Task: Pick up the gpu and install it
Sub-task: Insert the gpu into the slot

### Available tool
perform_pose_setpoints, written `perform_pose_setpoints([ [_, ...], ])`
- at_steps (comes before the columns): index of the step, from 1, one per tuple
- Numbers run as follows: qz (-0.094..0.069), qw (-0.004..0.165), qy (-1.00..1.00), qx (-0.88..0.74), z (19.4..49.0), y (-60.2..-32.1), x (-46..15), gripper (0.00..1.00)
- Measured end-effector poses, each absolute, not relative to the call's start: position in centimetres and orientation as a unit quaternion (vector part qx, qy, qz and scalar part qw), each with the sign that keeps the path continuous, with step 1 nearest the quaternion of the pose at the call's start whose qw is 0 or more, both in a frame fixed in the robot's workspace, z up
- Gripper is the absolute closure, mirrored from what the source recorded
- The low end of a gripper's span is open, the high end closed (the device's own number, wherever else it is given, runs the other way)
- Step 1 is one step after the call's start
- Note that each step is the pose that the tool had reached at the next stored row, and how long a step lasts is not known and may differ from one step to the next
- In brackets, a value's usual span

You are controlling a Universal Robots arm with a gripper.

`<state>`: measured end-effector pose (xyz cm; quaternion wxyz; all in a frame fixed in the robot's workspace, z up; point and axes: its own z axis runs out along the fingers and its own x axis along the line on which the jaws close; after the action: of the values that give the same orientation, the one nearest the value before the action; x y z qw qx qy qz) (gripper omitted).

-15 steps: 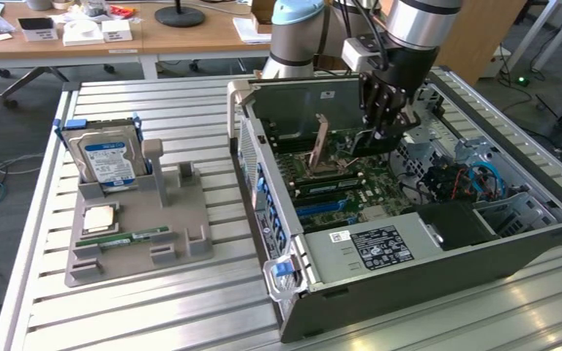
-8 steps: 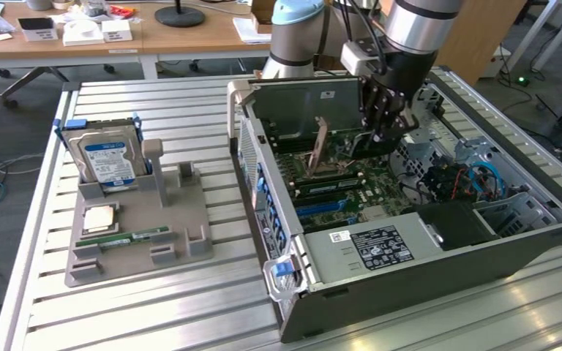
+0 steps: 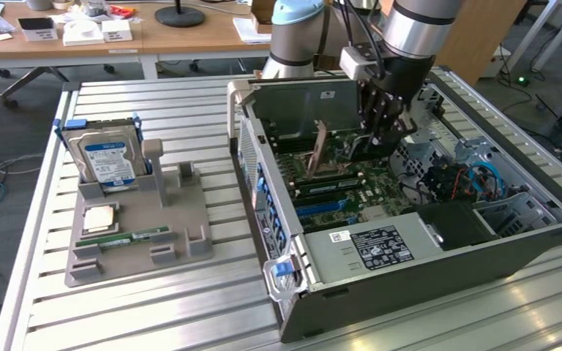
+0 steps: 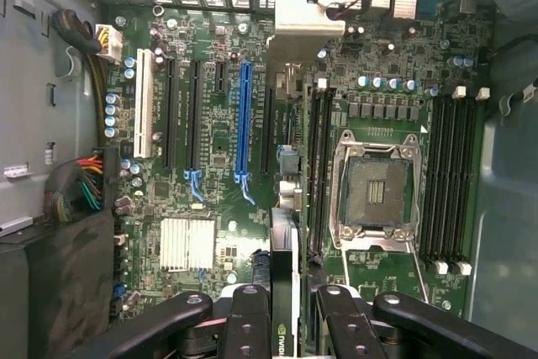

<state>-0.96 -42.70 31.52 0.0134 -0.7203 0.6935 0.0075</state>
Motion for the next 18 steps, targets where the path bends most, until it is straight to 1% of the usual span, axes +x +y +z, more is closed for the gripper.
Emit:
perform_pose_setpoints([
  [7, 0.007, 0.013, 0.693, -0.721, 30.52, -42.7, -0.96, 0.74],
  [18, 0.007, 0.013, 0.694, -0.72, 30.38, -42.92, -1.23, 0.74],
])
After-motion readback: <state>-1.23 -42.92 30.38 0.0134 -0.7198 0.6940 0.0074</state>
